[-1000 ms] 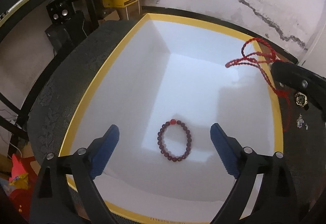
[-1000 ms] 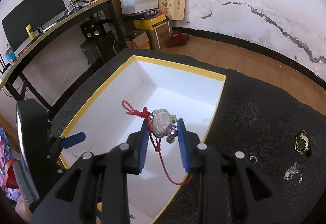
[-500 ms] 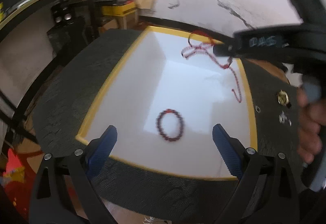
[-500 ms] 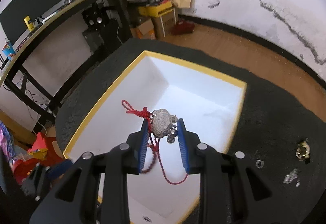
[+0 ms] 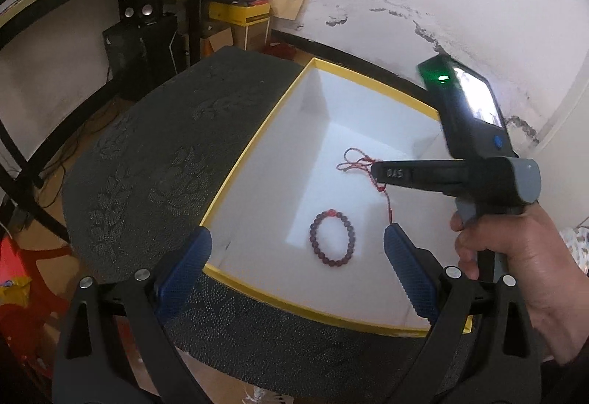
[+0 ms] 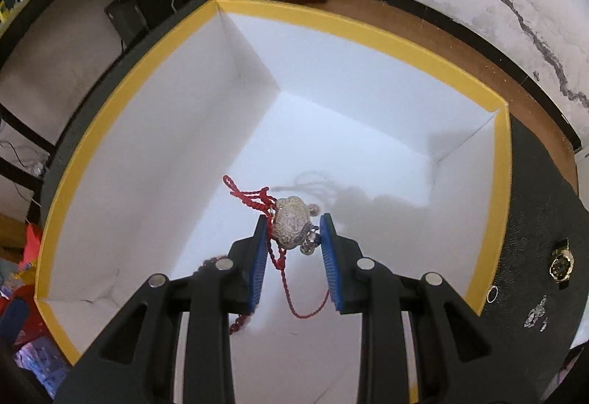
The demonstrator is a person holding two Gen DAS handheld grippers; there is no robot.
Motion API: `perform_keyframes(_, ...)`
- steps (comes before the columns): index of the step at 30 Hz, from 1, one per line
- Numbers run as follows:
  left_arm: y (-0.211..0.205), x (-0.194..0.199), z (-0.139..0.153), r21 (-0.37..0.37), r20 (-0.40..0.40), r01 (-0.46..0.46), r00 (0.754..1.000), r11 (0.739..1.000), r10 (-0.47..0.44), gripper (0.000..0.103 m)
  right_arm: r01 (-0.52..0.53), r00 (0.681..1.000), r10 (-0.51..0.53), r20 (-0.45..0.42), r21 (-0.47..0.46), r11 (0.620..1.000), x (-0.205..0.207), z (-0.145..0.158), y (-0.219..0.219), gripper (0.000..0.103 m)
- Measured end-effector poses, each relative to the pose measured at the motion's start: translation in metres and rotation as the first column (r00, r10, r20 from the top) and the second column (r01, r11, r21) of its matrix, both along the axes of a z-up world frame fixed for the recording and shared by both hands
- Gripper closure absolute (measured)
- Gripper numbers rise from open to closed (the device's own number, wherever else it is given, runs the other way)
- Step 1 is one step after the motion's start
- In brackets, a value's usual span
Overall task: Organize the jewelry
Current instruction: 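Open the left tool to drop the bracelet while the right tool releases the charm into the box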
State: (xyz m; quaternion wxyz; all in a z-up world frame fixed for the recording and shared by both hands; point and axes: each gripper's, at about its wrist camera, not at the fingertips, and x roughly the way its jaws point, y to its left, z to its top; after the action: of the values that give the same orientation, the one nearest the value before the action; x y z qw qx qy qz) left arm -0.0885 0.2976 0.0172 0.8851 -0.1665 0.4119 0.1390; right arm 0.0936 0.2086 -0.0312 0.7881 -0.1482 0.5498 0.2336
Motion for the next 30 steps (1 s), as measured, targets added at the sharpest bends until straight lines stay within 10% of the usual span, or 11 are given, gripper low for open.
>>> perform_keyframes(11,-0.019,0.009,0.004,-0.027,0.008,0.049,0.999,0.998,-0.049,0.011,0.027,0.998,-0.036,-0.058,-0.147,0.989,0.022,-0.033,0.014,0.072)
perform_keyframes(14,-0.020,0.011,0.003,-0.023,0.003,0.055,0.998,0.998,-0.055,0.011,0.034,0.997,-0.042,-0.067,-0.115,0.993,0.026,-0.031,0.013,0.031)
perform_keyframes(20,-0.022,0.012,0.007,-0.024,0.021,0.050,0.999,0.998,-0.050,0.011,-0.012,0.999,0.011,-0.044,-0.022,1.000,0.017,-0.009,0.014,0.008)
perform_keyframes(30,-0.041,0.029,0.011,-0.010,0.041,0.077,0.996,0.997,-0.077,0.010,-0.052,0.990,0.039,0.137,0.095,0.994,-0.018,0.084,-0.042,0.006)
